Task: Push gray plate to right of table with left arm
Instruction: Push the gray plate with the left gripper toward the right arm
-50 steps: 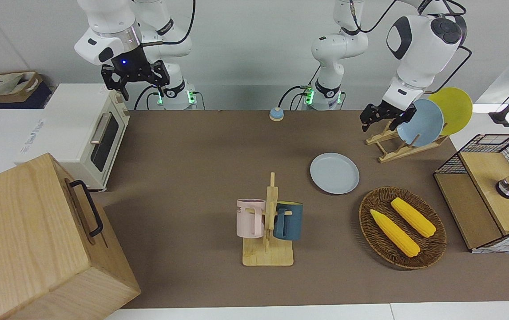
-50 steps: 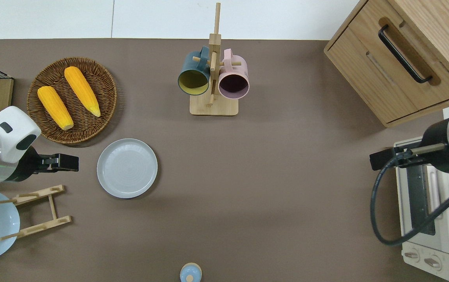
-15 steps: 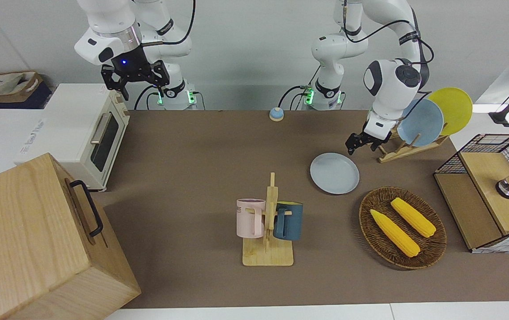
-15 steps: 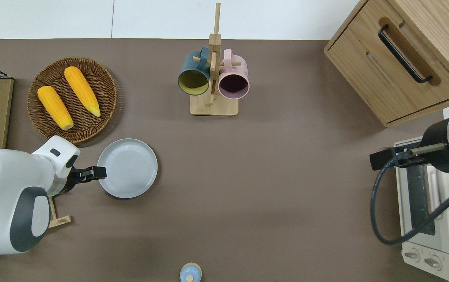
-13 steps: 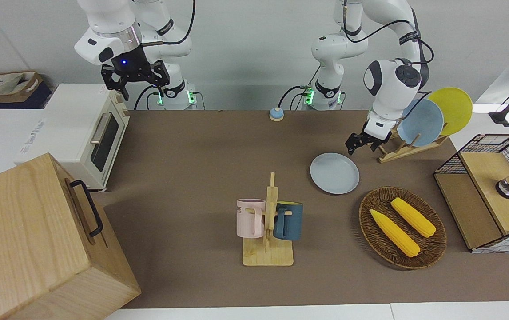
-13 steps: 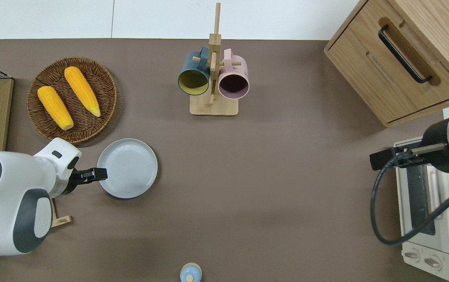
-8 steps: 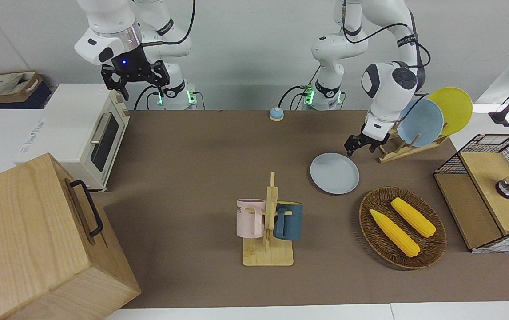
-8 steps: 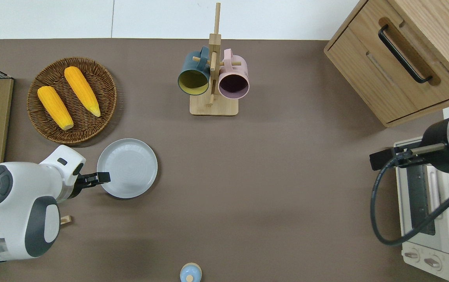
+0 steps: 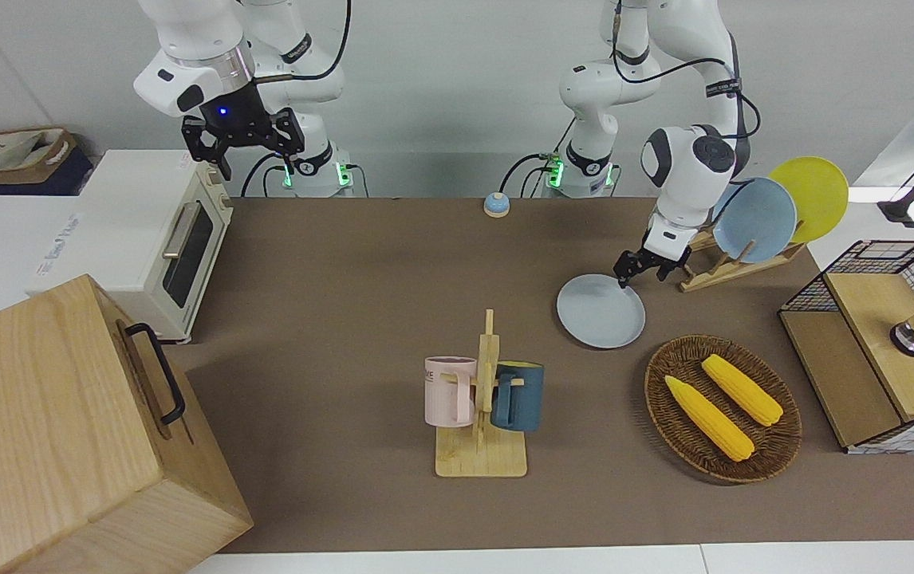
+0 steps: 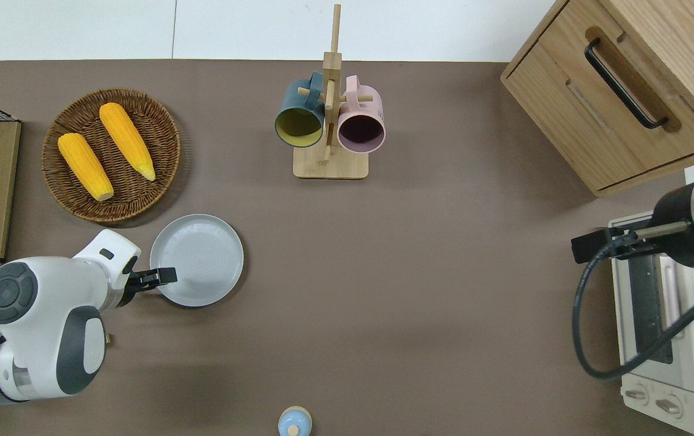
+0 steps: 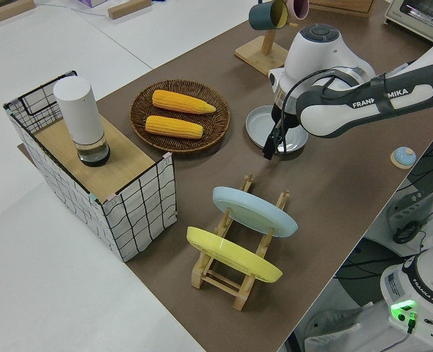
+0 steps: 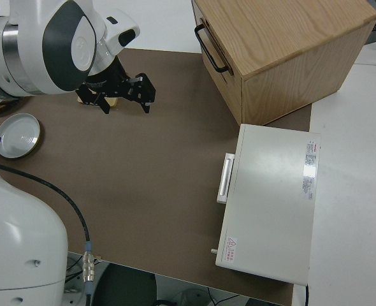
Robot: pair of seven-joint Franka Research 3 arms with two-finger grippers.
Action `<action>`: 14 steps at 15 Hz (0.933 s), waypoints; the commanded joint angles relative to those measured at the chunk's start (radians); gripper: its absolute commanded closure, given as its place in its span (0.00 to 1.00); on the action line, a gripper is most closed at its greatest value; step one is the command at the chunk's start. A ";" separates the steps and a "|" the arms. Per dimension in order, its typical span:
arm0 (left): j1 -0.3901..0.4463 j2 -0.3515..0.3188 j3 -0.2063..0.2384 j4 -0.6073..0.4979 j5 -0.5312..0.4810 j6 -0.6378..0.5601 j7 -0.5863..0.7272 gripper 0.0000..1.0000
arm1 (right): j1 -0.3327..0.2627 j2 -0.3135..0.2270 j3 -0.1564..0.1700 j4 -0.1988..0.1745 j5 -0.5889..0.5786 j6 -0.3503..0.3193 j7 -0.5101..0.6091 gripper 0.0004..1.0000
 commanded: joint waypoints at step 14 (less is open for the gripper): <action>0.006 0.028 -0.002 -0.055 -0.018 0.102 -0.004 0.99 | -0.020 -0.003 0.015 0.008 0.010 -0.014 0.002 0.02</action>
